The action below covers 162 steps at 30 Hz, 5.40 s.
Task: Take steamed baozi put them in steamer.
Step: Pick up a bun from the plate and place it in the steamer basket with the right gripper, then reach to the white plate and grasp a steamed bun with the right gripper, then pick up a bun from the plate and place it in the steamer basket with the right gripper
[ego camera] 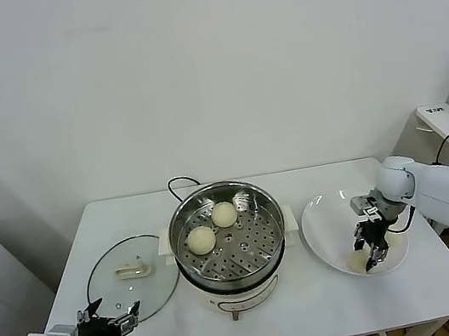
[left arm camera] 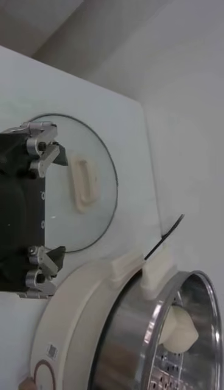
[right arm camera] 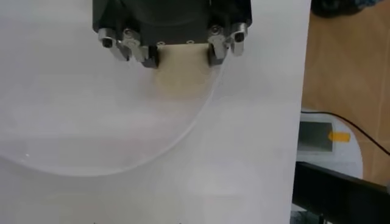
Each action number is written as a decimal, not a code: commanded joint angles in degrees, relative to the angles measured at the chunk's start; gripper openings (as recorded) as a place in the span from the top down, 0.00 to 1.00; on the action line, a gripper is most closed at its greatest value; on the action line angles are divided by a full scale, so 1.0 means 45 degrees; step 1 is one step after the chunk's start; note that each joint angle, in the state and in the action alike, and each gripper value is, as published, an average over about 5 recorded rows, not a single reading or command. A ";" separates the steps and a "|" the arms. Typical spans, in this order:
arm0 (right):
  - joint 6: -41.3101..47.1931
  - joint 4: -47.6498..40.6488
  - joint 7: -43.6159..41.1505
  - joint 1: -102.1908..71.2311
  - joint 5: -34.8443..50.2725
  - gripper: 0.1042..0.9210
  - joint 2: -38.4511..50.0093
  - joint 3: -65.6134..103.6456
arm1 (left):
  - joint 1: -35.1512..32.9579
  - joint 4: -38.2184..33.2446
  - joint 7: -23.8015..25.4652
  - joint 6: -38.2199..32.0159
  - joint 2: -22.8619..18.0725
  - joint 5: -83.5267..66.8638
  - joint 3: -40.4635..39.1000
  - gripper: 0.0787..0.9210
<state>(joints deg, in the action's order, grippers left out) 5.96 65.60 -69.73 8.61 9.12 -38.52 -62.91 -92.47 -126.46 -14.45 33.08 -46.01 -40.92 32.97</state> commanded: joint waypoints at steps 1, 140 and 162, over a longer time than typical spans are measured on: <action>-0.0254 0.0442 -0.0071 0.2151 0.0240 0.55 0.0041 -0.0190 | 0.0031 0.0016 0.0008 0.0000 0.0008 -0.0017 -0.0037 0.12; -0.3946 -0.4687 0.0212 -0.2480 -0.5185 0.12 -0.1160 0.5391 | 0.0247 0.0158 0.0127 -0.0071 0.0442 -0.0260 -0.0184 0.12; -0.2367 -0.2462 -0.0215 0.0941 -0.1449 0.55 0.0016 0.1727 | 0.0146 0.0078 0.0009 0.0028 0.0396 -0.0215 -0.0061 0.12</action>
<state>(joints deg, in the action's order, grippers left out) -8.93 47.68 -70.15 0.78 -10.02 -41.76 -41.69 -91.71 -125.90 -14.24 33.01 -44.11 -42.06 32.59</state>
